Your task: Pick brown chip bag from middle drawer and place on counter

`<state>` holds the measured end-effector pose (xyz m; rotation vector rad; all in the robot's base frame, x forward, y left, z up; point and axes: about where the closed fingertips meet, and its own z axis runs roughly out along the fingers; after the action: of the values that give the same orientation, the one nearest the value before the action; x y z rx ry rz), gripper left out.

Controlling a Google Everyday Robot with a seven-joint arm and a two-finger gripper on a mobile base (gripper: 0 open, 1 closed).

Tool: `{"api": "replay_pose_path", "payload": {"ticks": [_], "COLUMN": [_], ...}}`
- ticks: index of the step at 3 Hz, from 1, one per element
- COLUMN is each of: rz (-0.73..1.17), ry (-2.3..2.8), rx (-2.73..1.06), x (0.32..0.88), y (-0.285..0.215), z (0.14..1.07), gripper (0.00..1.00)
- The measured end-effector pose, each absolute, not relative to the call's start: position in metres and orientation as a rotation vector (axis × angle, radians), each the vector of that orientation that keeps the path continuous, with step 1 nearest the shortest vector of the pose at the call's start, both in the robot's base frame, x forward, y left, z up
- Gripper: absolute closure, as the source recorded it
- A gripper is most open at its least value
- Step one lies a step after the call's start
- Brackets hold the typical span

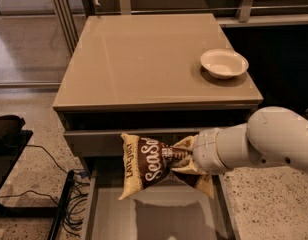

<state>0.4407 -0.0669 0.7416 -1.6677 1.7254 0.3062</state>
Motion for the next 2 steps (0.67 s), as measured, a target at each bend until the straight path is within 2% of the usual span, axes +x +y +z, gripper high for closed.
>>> {"api": "replay_pose_path", "payload": {"ticks": [1,2], "rz": [0.275,0.174], "ry": [1.714,1.644], "rx": [-1.677,-1.681], "x": [0.439,0.431], "y": [-0.068,-0.069], "z": [0.752,0.808], "gripper": [1.00,1.00]}}
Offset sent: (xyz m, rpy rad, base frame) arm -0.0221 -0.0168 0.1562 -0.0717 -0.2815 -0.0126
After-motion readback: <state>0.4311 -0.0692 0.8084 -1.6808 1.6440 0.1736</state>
